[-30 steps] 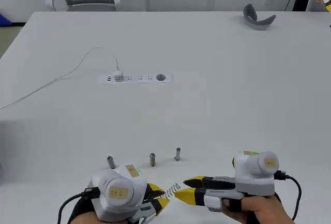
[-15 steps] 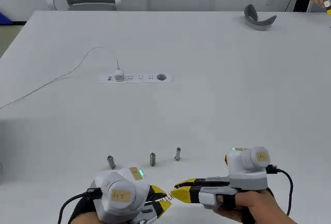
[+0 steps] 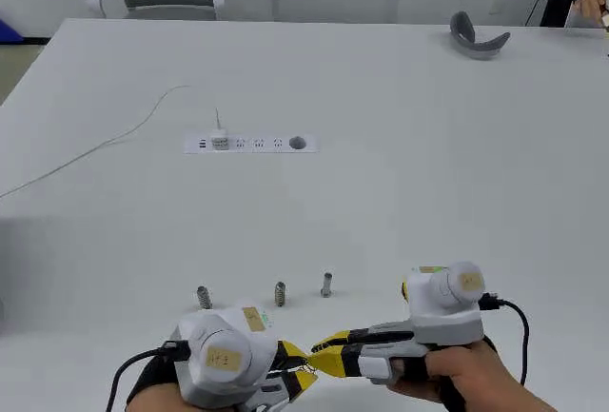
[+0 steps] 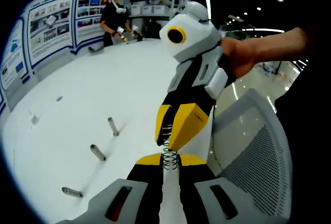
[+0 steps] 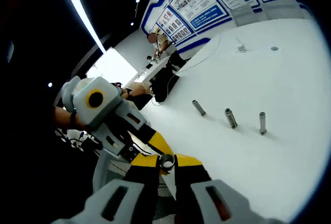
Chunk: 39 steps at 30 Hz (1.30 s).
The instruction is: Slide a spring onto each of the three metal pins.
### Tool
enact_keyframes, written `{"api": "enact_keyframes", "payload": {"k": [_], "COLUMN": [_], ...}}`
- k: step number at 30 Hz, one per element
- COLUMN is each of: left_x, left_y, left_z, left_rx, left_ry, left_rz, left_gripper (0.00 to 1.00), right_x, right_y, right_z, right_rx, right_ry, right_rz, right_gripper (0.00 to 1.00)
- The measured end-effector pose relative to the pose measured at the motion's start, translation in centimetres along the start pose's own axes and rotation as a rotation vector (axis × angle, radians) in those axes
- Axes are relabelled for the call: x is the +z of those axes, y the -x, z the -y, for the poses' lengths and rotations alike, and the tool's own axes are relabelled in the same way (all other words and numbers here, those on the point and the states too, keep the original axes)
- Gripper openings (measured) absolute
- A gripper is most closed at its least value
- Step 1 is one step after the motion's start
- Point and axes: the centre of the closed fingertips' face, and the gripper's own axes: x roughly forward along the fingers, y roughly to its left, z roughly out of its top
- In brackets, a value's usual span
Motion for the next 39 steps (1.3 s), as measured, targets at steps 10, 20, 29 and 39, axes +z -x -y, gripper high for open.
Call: {"api": "enact_keyframes", "payload": {"k": [10, 20, 29, 39], "left_x": [2.9, 4.4, 4.1, 3.5], "left_y": [1.0, 1.1, 1.0, 0.6], "left_z": [-1.3, -0.7, -0.1, 0.3], "left_rx": [-0.056, -0.104, -0.127, -0.137], "left_ry": [0.072, 0.012, -0.027, -0.026], "left_rz": [0.148, 0.171, 0.145, 0.135], "left_gripper": [0.1, 0.1, 0.1, 0.11], "right_x": [2.9, 2.8, 1.9, 1.0], "right_y": [0.9, 1.7, 1.4, 1.5], "right_z": [-0.6, -1.2, -1.4, -1.3], "right_rx": [-0.002, 0.08, 0.113, 0.114], "right_ry": [0.247, 0.474, 0.533, 0.513], "right_rz": [-0.152, -0.386, -0.454, -0.452], "right_gripper": [0.12, 0.13, 0.13, 0.12]}}
